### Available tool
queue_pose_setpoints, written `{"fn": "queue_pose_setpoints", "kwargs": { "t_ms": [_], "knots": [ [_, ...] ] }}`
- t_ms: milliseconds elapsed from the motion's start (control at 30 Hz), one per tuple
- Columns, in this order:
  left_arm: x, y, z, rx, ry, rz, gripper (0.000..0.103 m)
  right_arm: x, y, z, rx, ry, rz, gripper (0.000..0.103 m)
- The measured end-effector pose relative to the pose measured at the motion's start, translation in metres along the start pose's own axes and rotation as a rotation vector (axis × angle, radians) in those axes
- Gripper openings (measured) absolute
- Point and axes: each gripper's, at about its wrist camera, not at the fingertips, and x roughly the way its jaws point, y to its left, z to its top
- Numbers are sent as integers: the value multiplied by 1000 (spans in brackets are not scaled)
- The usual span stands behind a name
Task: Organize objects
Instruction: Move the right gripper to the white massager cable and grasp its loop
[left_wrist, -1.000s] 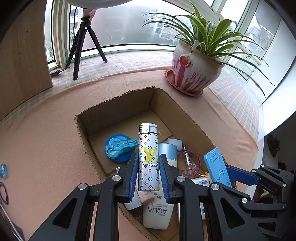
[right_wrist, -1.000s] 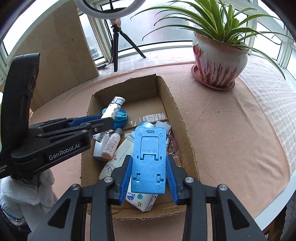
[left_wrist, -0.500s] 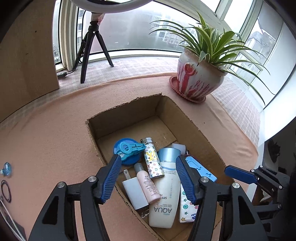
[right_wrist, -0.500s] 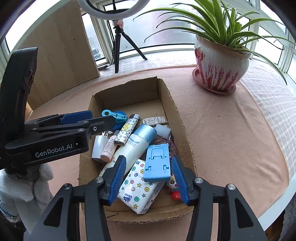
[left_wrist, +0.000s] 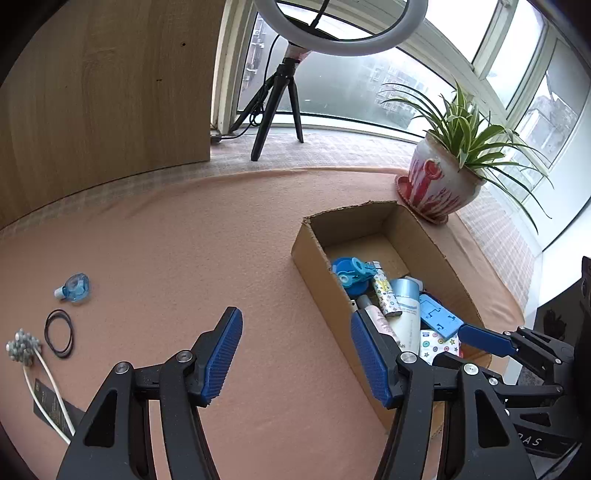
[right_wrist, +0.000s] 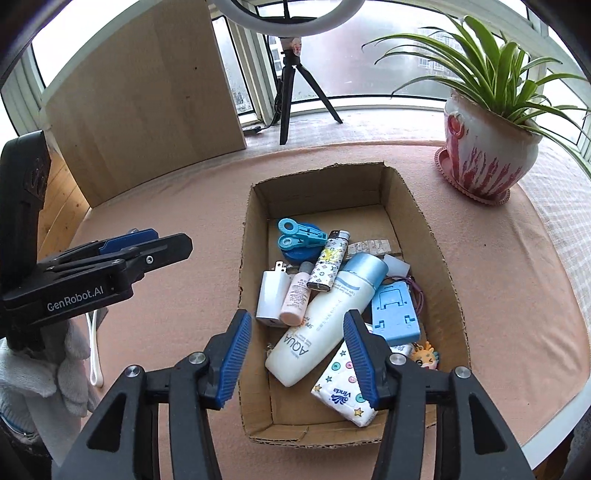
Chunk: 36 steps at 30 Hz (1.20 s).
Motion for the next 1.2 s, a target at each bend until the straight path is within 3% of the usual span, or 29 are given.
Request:
{"fn": "queue_pose_setpoints", "kwargs": {
  "t_ms": [567, 700, 833, 1067, 1200],
  "knots": [
    [-72, 213, -84, -298, 20, 207, 64, 45, 177, -17, -284, 121, 203, 48],
    [-78, 252, -96, -359, 25, 229, 59, 58, 215, -28, -355, 162, 233, 48],
    [-79, 278, -101, -396, 30, 242, 56, 67, 248, -42, -415, 199, 254, 48],
    [-70, 304, -100, -431, 47, 226, 40, 90, 286, -56, -464, 257, 250, 48],
    [-60, 308, -95, -422, 66, 210, 40, 104, 299, -63, -479, 286, 229, 44]
  ]
}}
